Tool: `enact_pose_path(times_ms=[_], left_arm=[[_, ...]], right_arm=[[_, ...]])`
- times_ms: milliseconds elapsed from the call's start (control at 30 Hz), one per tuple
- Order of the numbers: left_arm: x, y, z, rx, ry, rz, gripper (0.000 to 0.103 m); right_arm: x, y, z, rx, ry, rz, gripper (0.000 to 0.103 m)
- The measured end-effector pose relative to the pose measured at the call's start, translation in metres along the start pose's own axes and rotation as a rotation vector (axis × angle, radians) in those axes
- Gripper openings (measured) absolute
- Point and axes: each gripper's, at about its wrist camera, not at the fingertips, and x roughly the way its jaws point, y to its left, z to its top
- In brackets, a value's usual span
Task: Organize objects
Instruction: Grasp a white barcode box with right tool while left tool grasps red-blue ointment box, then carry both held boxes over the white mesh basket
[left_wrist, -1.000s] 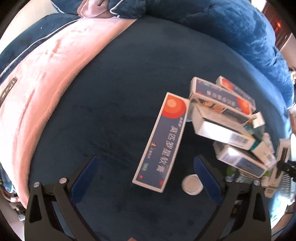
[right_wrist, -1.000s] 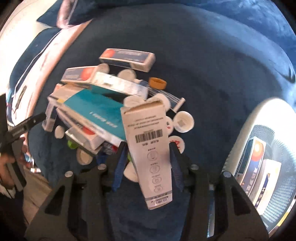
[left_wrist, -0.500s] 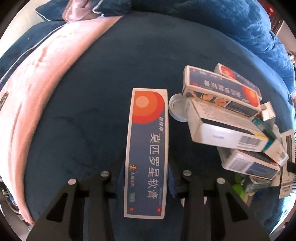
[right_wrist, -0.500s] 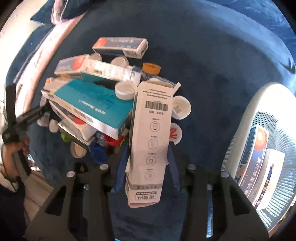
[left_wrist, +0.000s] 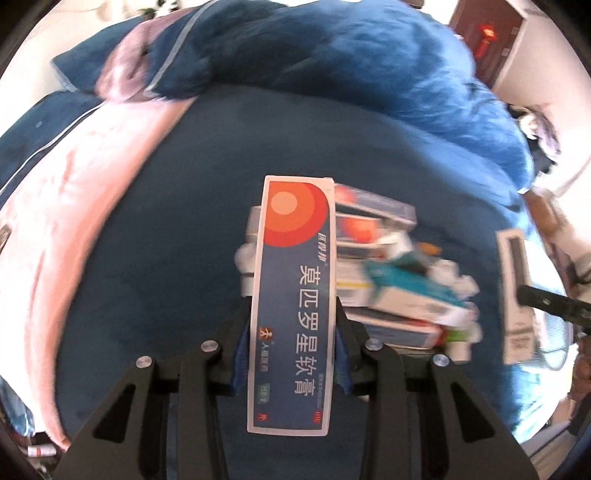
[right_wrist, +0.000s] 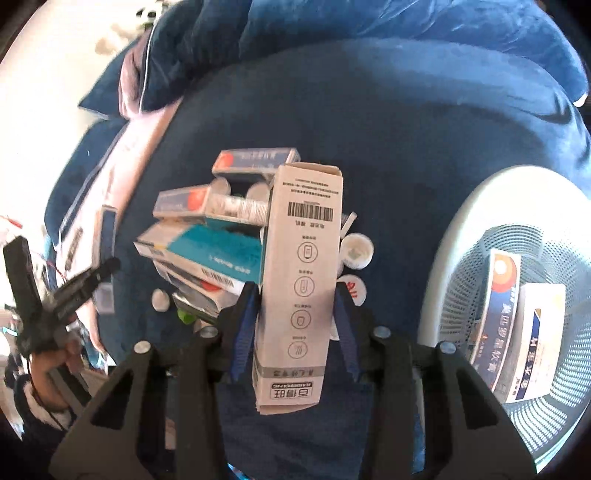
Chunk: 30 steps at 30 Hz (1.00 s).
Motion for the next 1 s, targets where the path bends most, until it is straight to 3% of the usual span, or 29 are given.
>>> enact_pose_path(times_ms=[133, 533, 867, 1000], left_arm=[[-0.001, -0.055, 0.005, 0.064, 0.004, -0.071, 0.038], [-0.007, -0.167, -0.001, 0.19, 0.034, -0.216, 0.039], [-0.001, -0.227, 0.006, 0.245, 0.064, -0.312, 0.039], [0.005, -0.251, 0.002, 0.238, 0.097, -0.392, 0.039]], right_arm=[[-0.016, -0.011, -0.001, 0.056, -0.053, -0.02, 0.041], [-0.052, -0.056, -0.012, 0.169, -0.136, -0.063, 0.042], [-0.079, -0.103, -0.026, 0.3, -0.203, -0.14, 0.042], [-0.089, -0.116, -0.03, 0.342, -0.221, -0.192, 0.042]])
